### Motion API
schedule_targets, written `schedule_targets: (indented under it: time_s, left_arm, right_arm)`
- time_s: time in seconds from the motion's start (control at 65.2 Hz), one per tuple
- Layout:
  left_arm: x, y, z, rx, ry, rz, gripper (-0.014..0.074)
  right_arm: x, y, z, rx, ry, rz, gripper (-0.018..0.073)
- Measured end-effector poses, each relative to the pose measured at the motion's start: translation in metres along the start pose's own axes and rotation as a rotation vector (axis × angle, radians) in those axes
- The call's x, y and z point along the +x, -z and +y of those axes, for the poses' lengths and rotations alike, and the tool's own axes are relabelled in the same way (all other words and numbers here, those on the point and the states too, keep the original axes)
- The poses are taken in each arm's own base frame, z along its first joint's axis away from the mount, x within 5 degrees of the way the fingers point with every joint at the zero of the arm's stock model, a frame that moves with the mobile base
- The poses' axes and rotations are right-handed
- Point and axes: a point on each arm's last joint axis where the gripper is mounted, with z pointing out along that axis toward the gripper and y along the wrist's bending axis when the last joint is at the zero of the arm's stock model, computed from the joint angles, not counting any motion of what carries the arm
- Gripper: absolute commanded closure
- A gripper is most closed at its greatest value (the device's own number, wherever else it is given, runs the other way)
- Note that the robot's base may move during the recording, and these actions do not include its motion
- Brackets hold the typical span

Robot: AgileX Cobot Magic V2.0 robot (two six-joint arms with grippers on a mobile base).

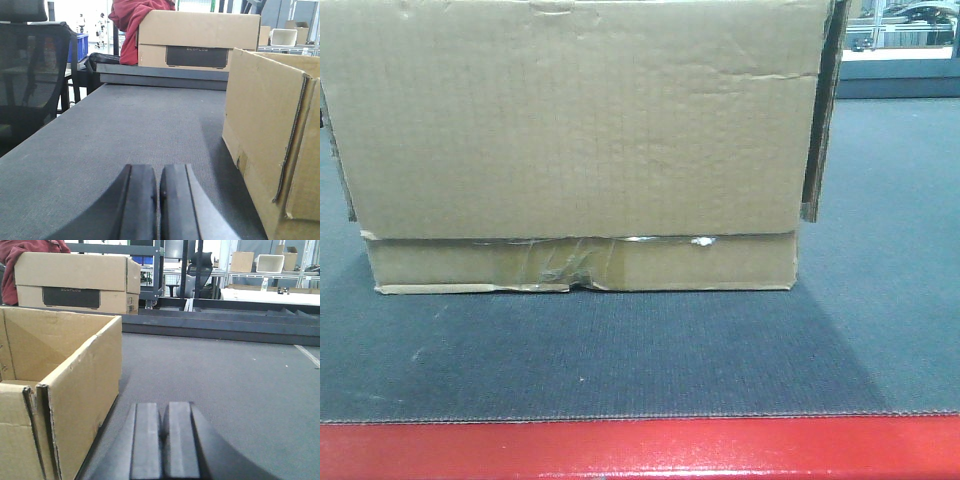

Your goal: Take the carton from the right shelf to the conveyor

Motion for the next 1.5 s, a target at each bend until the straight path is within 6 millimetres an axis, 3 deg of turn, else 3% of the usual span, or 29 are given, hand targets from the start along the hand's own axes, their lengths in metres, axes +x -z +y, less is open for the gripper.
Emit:
schedule_targets:
  time_s: [0.705,0.843,1.15,1.502]
  left_arm:
    - [0.000,0.000,0.000,0.000,0.000,0.000,0.0575]
    - [0.000,0.000,0.000,0.000,0.000,0.000,0.0575]
    - [0.000,0.000,0.000,0.000,0.000,0.000,0.0575]
    - [0.000,0.000,0.000,0.000,0.000,0.000,0.0575]
  right_arm:
    - [0.002,0.001,-0.001,0.017,-0.006,-0.002,0.0637]
    - [0.021,0.006,-0.005,0.079,-0.019,0.003,0.0637]
    - [0.097,0.019,-0.008,0.142,-0.047,0.009,0.0637]
    - [0.100,0.019,-0.008,0.144,-0.047,-0.001,0.0637]
